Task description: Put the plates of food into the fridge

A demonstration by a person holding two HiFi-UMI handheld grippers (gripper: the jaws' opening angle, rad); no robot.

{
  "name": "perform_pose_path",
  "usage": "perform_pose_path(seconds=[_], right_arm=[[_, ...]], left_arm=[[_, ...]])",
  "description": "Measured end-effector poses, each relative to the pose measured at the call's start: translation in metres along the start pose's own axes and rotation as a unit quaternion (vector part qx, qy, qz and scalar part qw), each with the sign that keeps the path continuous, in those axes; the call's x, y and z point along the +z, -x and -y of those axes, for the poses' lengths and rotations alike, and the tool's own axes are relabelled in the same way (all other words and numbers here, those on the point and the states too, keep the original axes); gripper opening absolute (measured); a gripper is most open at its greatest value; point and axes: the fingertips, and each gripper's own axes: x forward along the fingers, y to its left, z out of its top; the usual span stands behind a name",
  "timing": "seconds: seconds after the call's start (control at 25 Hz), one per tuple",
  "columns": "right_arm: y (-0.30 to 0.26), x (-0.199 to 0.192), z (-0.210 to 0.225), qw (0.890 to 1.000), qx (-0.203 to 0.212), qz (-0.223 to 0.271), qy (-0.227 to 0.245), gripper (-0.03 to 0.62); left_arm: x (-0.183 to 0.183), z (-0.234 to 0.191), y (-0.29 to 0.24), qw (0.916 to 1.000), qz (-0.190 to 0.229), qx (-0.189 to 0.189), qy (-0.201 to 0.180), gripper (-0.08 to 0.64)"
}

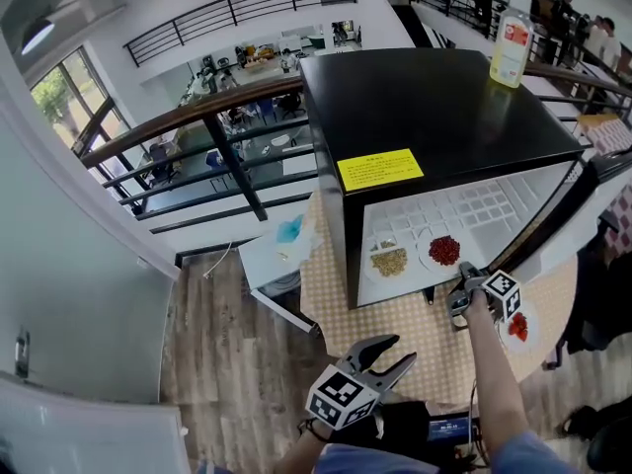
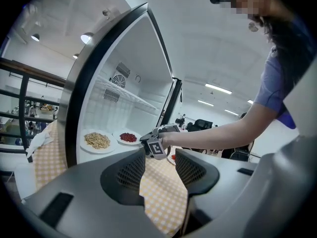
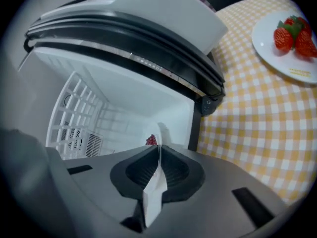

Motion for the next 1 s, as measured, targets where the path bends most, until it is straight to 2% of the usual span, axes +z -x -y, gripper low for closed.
perform_pose_path(seconds=[0.12,0.24,0.28,0.36,0.4,0.44,0.52,0.64,0.88,1.0], right_arm=[[-0.007,0.0,-0.001,0.996,-0.02,0.001,0.082,0.027],[-0.008,-0.002,-0.003,0.986,-0.039,-0.005,0.16,0.059],[-0.008,-0.003,-0.006,0.982,-0.039,-0.008,0.185,0.082],[-0.006,-0.004,-0.012,0.973,-0.041,-0.016,0.228,0.17],[-0.004,-0.004,-0.015,0.969,-0.042,-0.019,0.243,0.198],[-0.001,-0.003,-0.018,0.966,-0.041,-0.018,0.255,0.2],[0.011,0.0,-0.027,0.962,-0.031,-0.009,0.271,0.199],[0.037,-0.009,-0.042,0.959,0.006,-0.016,0.284,0.198],[0.106,-0.031,-0.069,0.967,0.085,-0.041,0.238,0.182],[0.151,-0.043,-0.084,0.957,0.101,-0.042,0.269,0.167]], left_arm=[[0.001,0.003,0.005,1.0,-0.001,0.002,-0.002,0.196],[0.001,0.005,0.009,1.0,-0.004,0.002,-0.007,0.196],[0.002,0.006,0.011,0.9999,-0.004,0.002,-0.009,0.196],[0.005,0.007,0.012,0.9999,-0.003,0.003,-0.013,0.196],[0.007,0.007,0.012,0.9999,-0.001,0.004,-0.014,0.196],[0.009,0.008,0.012,0.9999,0.0,0.004,-0.016,0.196],[0.013,0.008,0.012,0.9998,0.004,0.005,-0.02,0.196],[0.021,0.01,0.01,0.9996,0.01,0.002,-0.026,0.196],[0.033,0.021,0.007,0.9987,0.013,-0.015,-0.047,0.196],[0.035,0.03,0.014,0.9985,0.015,-0.026,-0.045,0.196]])
